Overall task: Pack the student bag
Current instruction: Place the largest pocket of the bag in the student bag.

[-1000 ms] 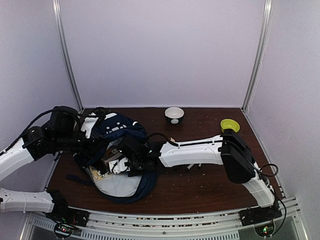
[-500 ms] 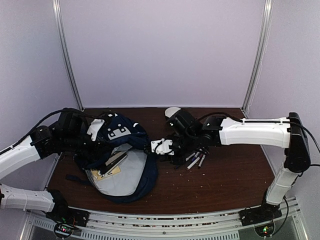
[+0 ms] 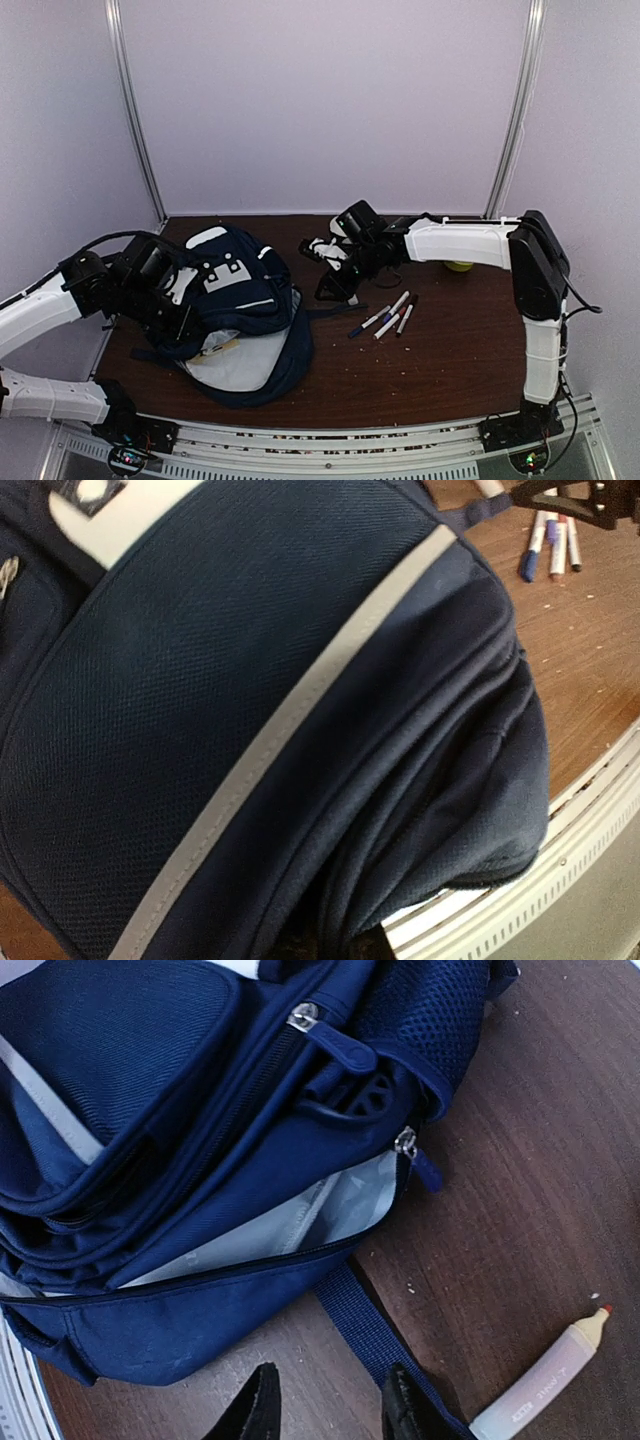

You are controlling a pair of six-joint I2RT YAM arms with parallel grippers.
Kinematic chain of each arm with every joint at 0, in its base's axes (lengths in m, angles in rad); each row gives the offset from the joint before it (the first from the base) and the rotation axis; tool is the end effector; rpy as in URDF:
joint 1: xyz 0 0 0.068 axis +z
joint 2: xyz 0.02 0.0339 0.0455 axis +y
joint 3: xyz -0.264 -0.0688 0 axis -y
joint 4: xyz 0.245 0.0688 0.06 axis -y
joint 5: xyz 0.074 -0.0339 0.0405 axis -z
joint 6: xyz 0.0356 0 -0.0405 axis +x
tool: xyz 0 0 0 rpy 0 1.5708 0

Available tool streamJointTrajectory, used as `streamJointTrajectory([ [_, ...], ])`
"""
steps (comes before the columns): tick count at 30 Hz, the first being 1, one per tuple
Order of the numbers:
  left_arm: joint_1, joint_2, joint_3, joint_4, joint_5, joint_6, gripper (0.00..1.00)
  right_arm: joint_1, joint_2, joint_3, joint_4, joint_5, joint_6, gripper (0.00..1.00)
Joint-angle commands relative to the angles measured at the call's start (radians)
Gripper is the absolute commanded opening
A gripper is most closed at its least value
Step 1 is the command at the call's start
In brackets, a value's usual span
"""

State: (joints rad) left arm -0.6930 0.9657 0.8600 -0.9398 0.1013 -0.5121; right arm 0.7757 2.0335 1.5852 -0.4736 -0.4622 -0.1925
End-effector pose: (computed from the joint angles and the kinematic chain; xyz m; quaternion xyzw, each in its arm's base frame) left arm 0.1321 -0.1143 0.2698 0.1002 0.9593 -0.1872 0.1859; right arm 0.3092 0.3255 0.2133 -0.4940 0.7826 0.2971 0.2348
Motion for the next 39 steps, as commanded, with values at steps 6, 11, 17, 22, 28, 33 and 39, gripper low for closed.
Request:
streamJointTrajectory([
  [6, 0.065, 0.012, -0.007, -0.256, -0.124, -0.184, 0.00, -0.024, 0.072, 0.074, 0.056, -0.059, 0.122, 0.36],
  [11, 0.067, 0.041, -0.016, -0.177, -0.107, -0.146, 0.35, -0.028, 0.134, 0.152, 0.032, -0.074, 0.081, 0.34],
  [17, 0.066, 0.065, 0.108, -0.131, -0.010, -0.039, 0.64, -0.029, 0.183, 0.186, 0.017, -0.146, 0.169, 0.34],
  [22, 0.082, 0.053, 0.196, -0.141, -0.112, -0.017, 0.84, -0.026, 0.210, 0.145, 0.095, -0.314, 0.278, 0.40],
  [28, 0.095, 0.042, 0.169, 0.017, 0.103, -0.035, 0.98, -0.004, 0.250, 0.143, 0.131, -0.321, 0.364, 0.44],
  [33, 0.103, 0.032, 0.205, -0.090, -0.102, -0.156, 0.98, 0.025, 0.272, 0.158, 0.110, -0.241, 0.386, 0.44],
  [39, 0.248, -0.024, 0.114, -0.219, -0.259, -0.307, 0.98, 0.029, 0.315, 0.172, 0.140, -0.259, 0.458, 0.26],
])
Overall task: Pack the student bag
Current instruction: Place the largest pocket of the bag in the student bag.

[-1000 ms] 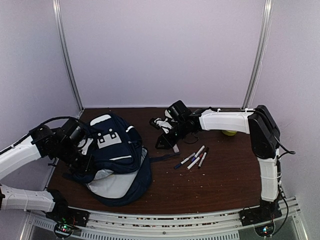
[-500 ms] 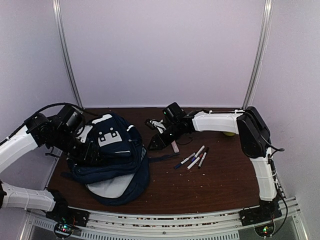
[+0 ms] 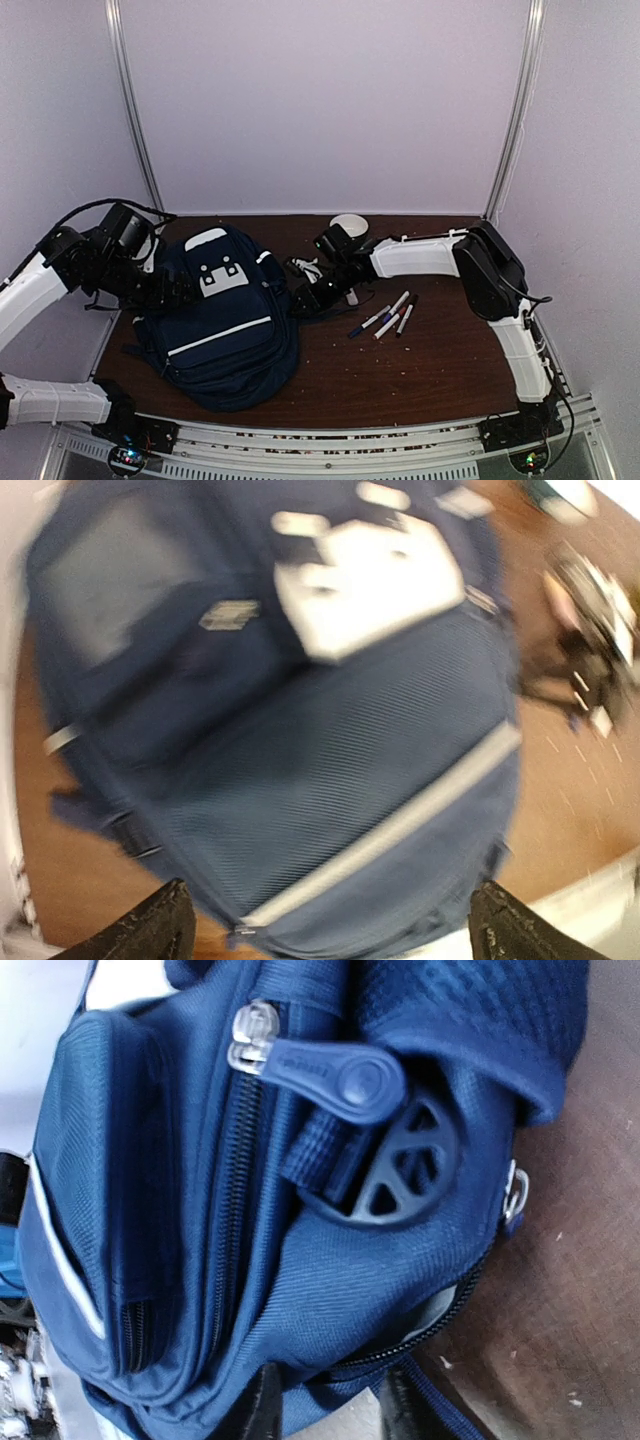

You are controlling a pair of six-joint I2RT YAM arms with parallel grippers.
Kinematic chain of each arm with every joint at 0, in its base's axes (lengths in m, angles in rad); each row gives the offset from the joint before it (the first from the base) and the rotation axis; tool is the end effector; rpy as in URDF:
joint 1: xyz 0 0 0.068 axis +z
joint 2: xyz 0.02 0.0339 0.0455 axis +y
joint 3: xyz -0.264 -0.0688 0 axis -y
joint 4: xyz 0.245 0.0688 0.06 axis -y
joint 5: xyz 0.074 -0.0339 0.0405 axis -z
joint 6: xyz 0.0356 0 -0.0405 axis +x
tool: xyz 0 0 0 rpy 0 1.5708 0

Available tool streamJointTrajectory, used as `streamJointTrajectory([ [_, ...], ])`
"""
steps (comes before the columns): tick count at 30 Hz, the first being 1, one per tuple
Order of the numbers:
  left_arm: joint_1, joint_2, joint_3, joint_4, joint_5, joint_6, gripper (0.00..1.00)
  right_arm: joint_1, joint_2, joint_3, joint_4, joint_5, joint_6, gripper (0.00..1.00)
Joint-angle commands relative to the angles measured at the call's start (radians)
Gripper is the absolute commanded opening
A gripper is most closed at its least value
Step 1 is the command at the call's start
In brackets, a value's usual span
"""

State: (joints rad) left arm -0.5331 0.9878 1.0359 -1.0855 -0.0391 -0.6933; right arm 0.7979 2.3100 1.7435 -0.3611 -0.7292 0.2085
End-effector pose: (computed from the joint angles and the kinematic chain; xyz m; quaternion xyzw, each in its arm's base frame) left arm 0.1490 -0.0863 0.3113 -0.0823 0.9610 -0.1362 0.2263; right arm 0.3301 0.3724 0.1473 -0.3653 0.8154 0.4388 0.0956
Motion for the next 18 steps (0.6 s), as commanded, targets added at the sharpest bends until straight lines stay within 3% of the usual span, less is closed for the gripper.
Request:
streamJointTrajectory([
  [1, 0.142, -0.057, -0.098, -0.062, -0.102, -0.139, 0.98, 0.006, 0.037, 0.008, 0.034, 0.004, 0.063, 0.22],
  [6, 0.288, -0.055, -0.233, 0.035, -0.068, -0.125, 0.98, 0.005, 0.018, -0.036, 0.082, -0.026, 0.080, 0.00],
  [13, 0.292, 0.095, -0.277, 0.238, -0.019, -0.093, 0.97, 0.009, -0.073, -0.175, 0.181, -0.078, 0.107, 0.00],
  [18, 0.292, 0.262, -0.294, 0.489, 0.066, -0.052, 0.91, 0.032, -0.136, -0.270, 0.241, -0.102, 0.122, 0.00],
])
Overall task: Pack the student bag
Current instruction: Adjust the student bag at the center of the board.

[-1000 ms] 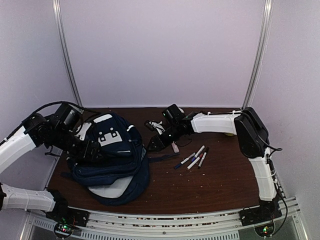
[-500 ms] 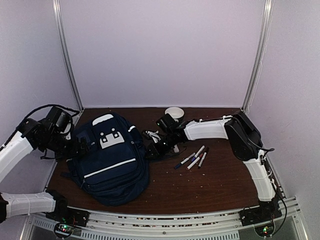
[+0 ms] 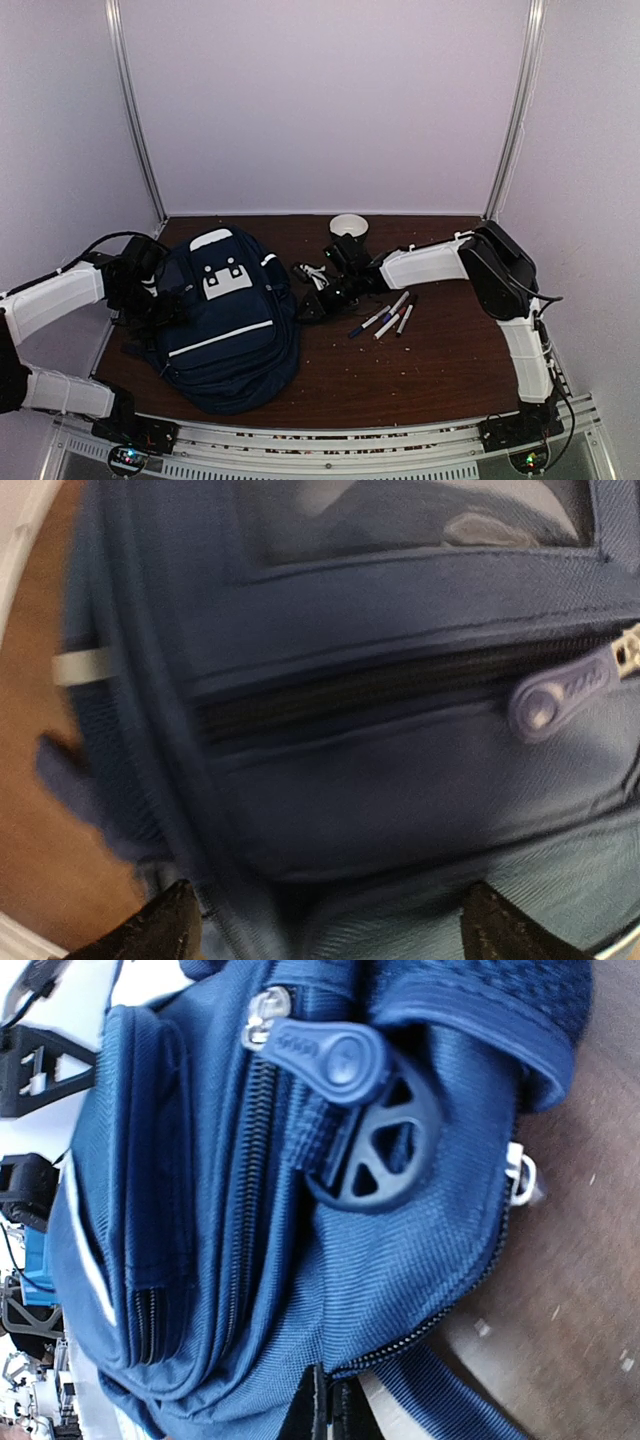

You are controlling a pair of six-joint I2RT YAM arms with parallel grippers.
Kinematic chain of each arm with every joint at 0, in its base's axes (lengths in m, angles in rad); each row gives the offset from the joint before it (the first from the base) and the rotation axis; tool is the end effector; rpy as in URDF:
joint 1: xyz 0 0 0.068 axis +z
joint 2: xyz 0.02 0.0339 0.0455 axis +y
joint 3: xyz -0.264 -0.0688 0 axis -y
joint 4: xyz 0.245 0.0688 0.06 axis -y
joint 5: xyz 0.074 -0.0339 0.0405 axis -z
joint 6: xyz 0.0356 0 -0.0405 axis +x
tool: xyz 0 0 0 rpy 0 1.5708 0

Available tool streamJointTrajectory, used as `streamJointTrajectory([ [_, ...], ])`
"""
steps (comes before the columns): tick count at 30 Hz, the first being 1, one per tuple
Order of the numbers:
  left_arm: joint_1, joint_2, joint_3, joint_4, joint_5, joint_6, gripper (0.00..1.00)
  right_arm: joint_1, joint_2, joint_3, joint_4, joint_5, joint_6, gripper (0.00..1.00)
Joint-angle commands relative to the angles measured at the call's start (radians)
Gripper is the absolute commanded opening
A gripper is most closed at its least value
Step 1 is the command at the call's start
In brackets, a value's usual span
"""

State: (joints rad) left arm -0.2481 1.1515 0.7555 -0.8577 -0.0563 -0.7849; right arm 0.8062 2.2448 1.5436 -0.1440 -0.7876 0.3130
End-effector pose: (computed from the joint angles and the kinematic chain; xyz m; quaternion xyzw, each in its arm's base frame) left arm 0.1904 -0.0462 0.2114 -0.2660 0.9505 -0.0538 0.1510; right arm 0.3116 0.3613 0.1334 -0.3428 0.8040 0.4780 0.0873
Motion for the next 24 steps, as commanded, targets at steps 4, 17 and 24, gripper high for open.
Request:
streamJointTrajectory([
  [4, 0.006, 0.233, 0.057, 0.367, 0.119, 0.080, 0.89, 0.053, -0.087, -0.094, 0.044, -0.036, 0.024, 0.00],
  [17, 0.007, 0.390, 0.263, 0.362, 0.051, 0.165, 0.88, 0.013, -0.300, -0.159, -0.145, 0.011, -0.232, 0.34],
  [24, 0.005, 0.133, 0.209, 0.270, 0.029, 0.179, 0.89, -0.053, -0.403, -0.220, -0.235, 0.206, -0.429, 0.37],
])
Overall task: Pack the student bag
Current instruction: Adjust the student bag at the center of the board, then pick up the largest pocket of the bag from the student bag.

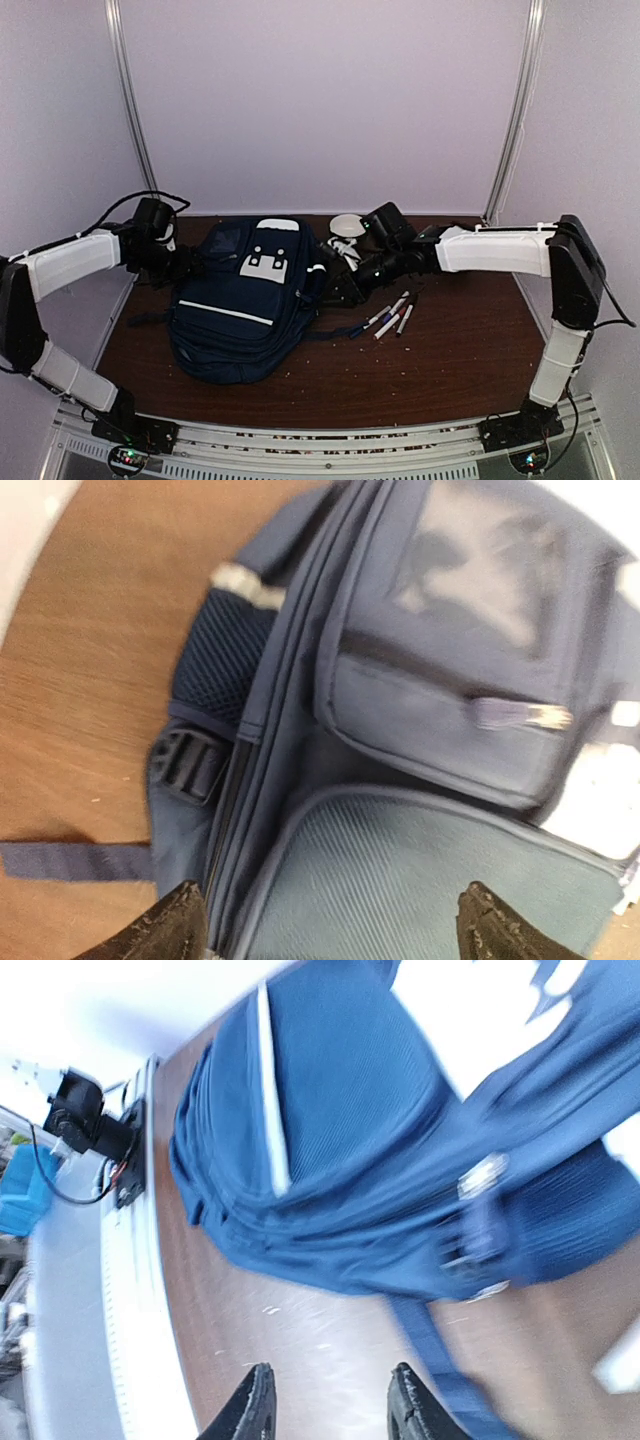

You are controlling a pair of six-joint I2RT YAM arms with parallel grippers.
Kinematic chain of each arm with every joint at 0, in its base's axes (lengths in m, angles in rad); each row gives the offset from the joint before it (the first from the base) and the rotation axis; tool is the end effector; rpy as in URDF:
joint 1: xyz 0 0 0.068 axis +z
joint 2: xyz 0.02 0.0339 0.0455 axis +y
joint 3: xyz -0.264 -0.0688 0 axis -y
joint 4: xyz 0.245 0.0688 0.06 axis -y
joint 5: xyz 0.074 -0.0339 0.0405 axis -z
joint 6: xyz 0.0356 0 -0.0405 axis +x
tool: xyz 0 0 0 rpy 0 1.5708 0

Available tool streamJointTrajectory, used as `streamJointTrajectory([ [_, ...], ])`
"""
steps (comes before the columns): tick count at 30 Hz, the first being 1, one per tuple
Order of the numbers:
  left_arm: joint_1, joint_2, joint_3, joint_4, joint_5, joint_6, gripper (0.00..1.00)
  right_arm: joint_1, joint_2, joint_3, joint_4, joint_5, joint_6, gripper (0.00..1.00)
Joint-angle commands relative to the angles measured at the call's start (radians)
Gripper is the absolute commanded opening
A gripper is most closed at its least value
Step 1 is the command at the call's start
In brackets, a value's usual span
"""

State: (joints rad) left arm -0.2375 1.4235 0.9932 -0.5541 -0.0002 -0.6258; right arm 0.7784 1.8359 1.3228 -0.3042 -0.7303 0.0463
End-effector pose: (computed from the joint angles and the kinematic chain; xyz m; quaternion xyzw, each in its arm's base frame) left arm 0.2815 -0.0681 0.2357 -0.1847 0.9393 -0.1208 0.2625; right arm 0.2687 0.2984 0.2270 -0.4336 0.7640 0.4419 0.1818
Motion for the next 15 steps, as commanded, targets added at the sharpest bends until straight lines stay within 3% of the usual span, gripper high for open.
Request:
streamJointTrajectory([
  [1, -0.006, -0.171, -0.039, -0.047, -0.022, 0.026, 0.88, -0.027, 0.024, 0.021, -0.102, 0.182, -0.195, 0.37],
  [6, -0.032, -0.271, -0.062, -0.069, 0.133, 0.145, 0.75, -0.021, 0.107, 0.117, -0.164, 0.305, -0.292, 0.37],
  [9, -0.102, -0.285, -0.049, -0.098, 0.224, 0.233, 0.73, -0.014, 0.152, 0.169, -0.214, 0.333, -0.327, 0.37],
  [15, -0.387, -0.213, 0.022, -0.203, 0.116, 0.360, 0.80, 0.008, 0.214, 0.212, -0.246, 0.301, -0.313, 0.37],
])
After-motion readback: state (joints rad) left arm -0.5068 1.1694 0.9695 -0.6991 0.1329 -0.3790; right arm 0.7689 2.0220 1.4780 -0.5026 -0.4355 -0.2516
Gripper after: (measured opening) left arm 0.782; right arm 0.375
